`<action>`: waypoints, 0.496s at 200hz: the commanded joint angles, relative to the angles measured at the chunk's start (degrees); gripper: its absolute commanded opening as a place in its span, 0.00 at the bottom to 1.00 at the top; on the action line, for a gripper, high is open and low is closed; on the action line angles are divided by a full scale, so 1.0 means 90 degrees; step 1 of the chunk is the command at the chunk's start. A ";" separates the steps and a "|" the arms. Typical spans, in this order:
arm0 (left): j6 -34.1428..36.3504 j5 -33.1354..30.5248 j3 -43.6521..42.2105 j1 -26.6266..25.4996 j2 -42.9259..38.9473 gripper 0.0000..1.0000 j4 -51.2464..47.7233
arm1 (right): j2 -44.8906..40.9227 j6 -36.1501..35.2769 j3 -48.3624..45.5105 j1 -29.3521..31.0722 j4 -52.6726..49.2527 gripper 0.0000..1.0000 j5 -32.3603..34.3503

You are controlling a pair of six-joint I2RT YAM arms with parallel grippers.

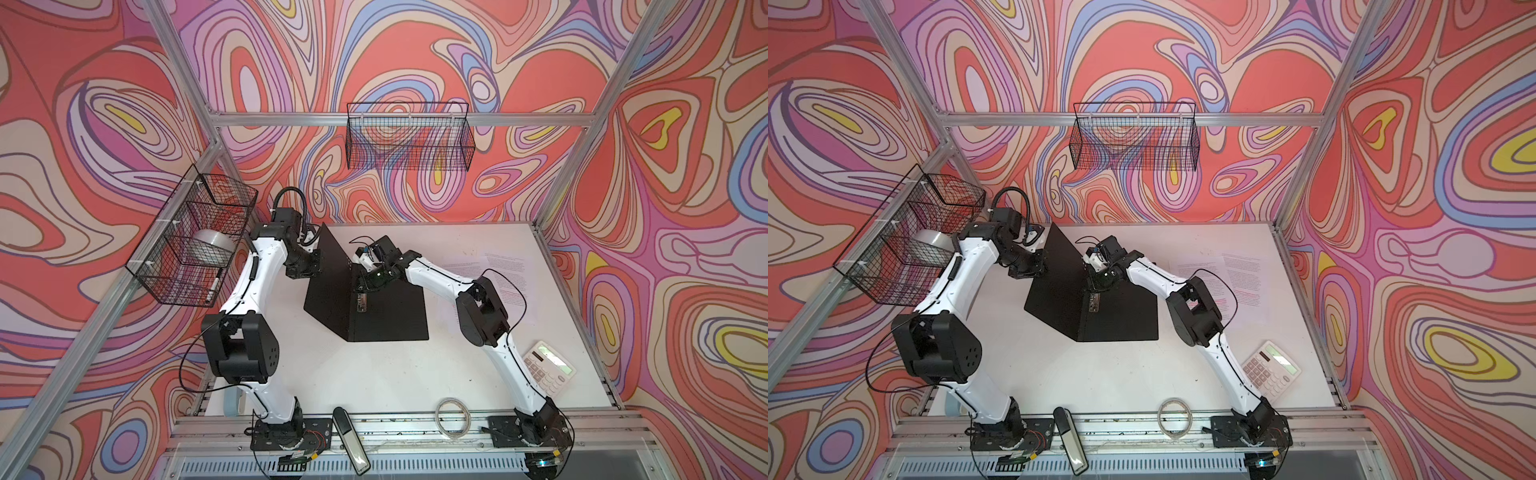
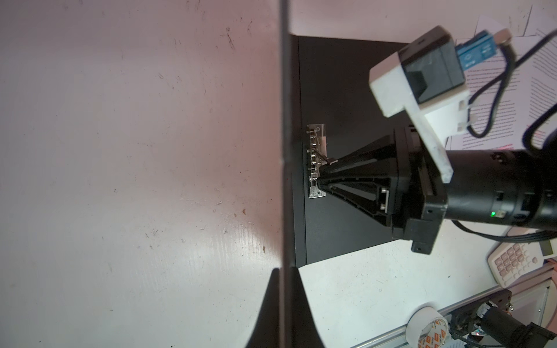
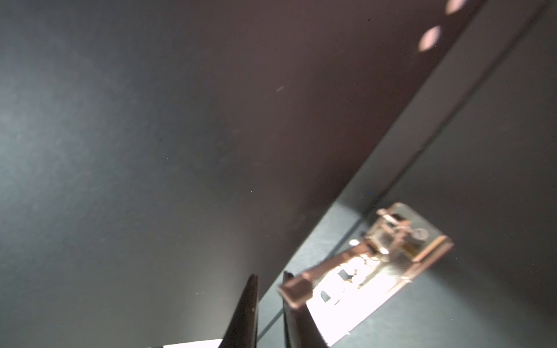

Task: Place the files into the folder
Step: 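Lower the folder cover flat with the left gripper while the right gripper draws back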

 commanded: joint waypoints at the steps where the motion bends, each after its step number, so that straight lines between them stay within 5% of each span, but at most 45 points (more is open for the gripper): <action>1: 0.0107 0.0071 0.0124 0.0026 0.0010 0.00 -0.0369 | 0.0266 -0.0142 0.0371 -0.0139 -0.0189 0.18 -0.0007; 99: 0.0063 0.0124 0.0124 0.0026 0.0020 0.00 -0.0398 | 0.1107 0.0227 0.1451 -0.0537 -0.0097 0.24 -0.0739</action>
